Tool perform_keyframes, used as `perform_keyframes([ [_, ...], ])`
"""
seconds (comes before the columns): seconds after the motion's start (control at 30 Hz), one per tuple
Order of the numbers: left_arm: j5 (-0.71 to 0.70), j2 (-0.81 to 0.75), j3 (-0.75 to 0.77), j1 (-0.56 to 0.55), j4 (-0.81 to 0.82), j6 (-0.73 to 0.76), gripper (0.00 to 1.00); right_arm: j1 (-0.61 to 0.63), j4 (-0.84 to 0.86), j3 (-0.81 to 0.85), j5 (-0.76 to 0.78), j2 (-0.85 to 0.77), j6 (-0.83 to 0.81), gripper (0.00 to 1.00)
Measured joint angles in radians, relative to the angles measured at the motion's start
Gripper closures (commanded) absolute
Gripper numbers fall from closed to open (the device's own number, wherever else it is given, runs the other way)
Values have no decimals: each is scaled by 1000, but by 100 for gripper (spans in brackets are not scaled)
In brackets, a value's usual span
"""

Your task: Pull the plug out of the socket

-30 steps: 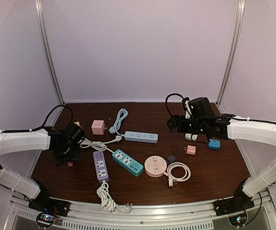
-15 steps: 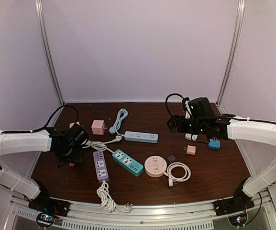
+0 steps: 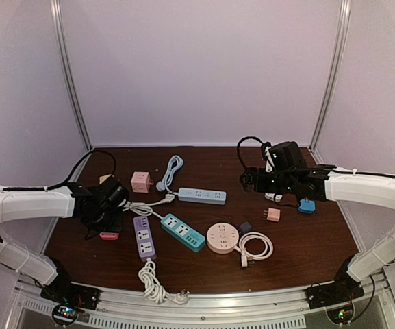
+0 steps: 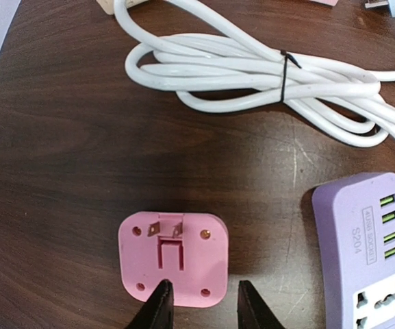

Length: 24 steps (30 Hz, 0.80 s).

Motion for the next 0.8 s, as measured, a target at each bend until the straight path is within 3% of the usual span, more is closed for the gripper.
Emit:
perform_keyframes([
  [0.2,23,-16,9,0,10,12,60,0,-10,0,5,0,0,6],
  [0.37,41,-58,60,0,21,46,48,0,-25,0,30,-16,-2,6],
  [0.6,61,-139,141,0,64,129,15,0,-67,0,120,-82,-13,3],
  [0.63,61,-152,154,0,72,143,3,0,-70,0,137,-93,-14,2],
  [0.8,60,-206,210,0,100,208,2,0,-63,-38,229,-184,-37,0],
])
